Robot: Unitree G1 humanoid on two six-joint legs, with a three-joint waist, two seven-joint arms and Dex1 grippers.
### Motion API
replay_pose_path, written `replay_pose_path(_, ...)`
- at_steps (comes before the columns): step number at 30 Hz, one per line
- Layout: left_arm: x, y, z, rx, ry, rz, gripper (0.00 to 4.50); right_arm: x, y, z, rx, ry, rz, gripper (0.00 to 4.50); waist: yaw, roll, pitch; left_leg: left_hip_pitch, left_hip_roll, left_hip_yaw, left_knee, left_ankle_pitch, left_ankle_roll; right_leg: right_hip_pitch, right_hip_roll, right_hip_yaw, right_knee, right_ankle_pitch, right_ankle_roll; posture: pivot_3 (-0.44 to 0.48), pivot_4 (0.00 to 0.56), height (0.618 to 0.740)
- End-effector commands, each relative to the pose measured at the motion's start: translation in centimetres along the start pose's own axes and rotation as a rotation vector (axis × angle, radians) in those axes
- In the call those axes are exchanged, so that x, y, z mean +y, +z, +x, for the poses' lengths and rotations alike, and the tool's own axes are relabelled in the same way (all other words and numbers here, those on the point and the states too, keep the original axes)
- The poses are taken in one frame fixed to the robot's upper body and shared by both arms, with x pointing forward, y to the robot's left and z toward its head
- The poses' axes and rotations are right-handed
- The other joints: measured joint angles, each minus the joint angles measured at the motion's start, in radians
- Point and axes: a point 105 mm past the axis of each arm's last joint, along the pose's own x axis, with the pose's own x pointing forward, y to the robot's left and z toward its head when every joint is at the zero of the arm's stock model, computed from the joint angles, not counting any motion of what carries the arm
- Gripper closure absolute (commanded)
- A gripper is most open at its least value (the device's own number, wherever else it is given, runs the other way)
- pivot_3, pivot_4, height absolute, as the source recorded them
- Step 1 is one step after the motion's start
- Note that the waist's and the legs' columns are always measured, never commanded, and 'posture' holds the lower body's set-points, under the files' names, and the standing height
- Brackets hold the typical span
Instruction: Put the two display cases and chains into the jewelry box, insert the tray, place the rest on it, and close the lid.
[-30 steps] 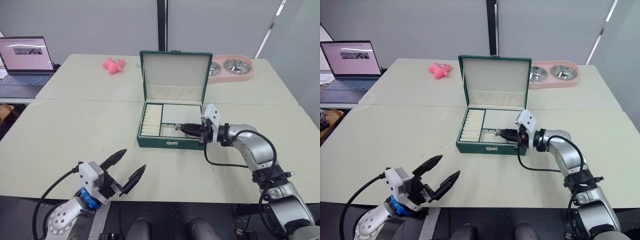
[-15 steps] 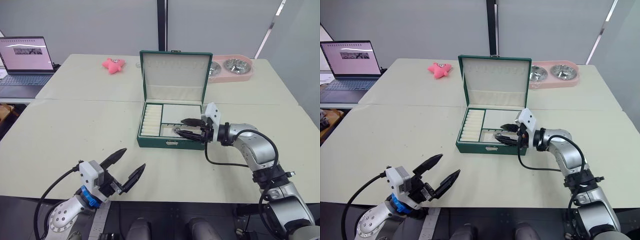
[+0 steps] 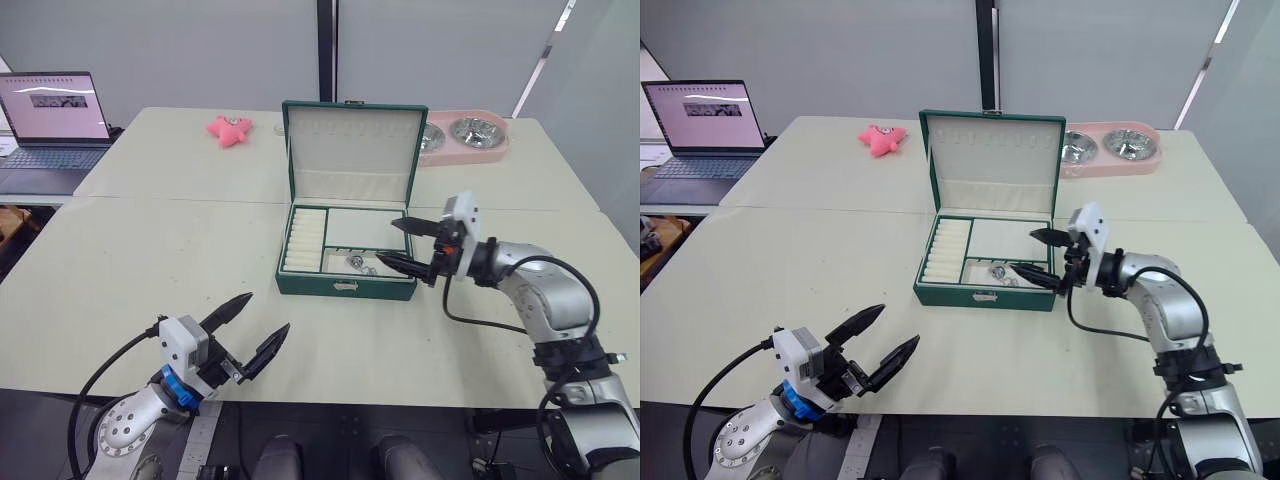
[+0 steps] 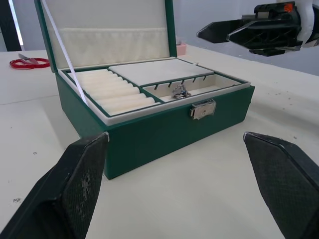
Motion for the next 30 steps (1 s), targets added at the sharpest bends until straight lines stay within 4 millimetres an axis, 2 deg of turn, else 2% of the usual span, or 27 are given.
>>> replay_pose_path(1,0.9,0.5,-0.7,0.015,0.017,0.033,0.0,-0.8,1.1,-2.8,-0.03,-0.058,-0.021,0.06,0.001,0.0,0.0,0.0,0.0,0.0,0.0,0.0,0.0,0.0,0.0,0.0,0.0,0.0,0.0,0.0,0.15,0.74)
replay_pose_path(6,3.8,-0.1,-2.3,0.11,0.059,0.043,0.0,-2.6,-1.4,-7.9,0.074,-0.209,-0.006,0.06,0.003,0.0,0.0,0.0,0.0,0.0,0.0,0.0,0.0,0.0,0.0,0.0,0.0,0.0,0.0,0.0,0.15,0.74)
replay_pose_path(8,6.3,0.0,-3.2,0.151,0.111,0.06,0.0,-3.7,-2.4,-10.9,0.11,-0.316,0.0,0.06,0.004,0.0,0.001,0.0,0.0,0.0,0.0,0.0,0.0,0.0,0.0,0.0,0.0,0.0,0.0,0.0,0.15,0.74)
replay_pose_path(10,8.5,0.3,-4.1,0.171,0.165,0.073,0.0,-4.2,-3.2,-13.0,0.135,-0.39,0.008,0.06,0.003,0.0,0.001,0.0,0.0,0.0,0.0,0.0,0.0,0.0,0.001,0.0,0.0,0.0,0.0,0.0,0.15,0.74)
replay_pose_path(12,10.1,0.6,-4.7,0.179,0.206,0.082,0.0,-4.3,-4.2,-14.3,0.164,-0.429,0.015,0.06,0.003,0.0,0.002,0.001,0.0,0.0,0.0,0.0,0.0,0.0,0.001,0.0,0.0,0.0,0.0,0.0,0.15,0.74)
replay_pose_path(16,12.6,0.6,-5.5,0.209,0.276,0.064,0.0,-4.3,-6.3,-15.9,0.192,-0.504,0.047,0.06,-0.005,0.001,0.002,0.001,0.0,0.001,0.0,0.0,0.0,0.0,0.0,0.001,0.0,0.0,0.0,0.0,0.15,0.74)
replay_pose_path(21,14.7,1.1,-5.7,0.203,0.352,0.092,0.0,-4.6,-7.9,-16.8,0.195,-0.58,0.057,0.06,-0.006,0.001,0.002,0.001,0.0,0.001,0.0,0.0,0.0,0.0,0.0,0.001,0.001,0.0,0.0,0.0,0.15,0.74)
replay_pose_path(24,15.7,1.4,-5.4,0.205,0.383,0.109,0.0,-4.9,-8.1,-16.9,0.175,-0.618,0.051,0.06,-0.005,0.001,0.002,0.001,0.0,0.001,0.0,0.0,0.0,0.0,0.0,0.0,0.001,0.0,0.0,0.0,0.15,0.74)
replay_pose_path(30,15.9,1.4,-3.9,0.181,0.371,0.076,0.0,-5.1,-7.8,-16.0,0.149,-0.613,0.055,0.06,-0.006,0.001,0.002,0.001,0.0,0.001,0.0,0.0,0.0,0.0,0.0,0.0,0.002,0.0,0.0,0.0,0.15,0.74)
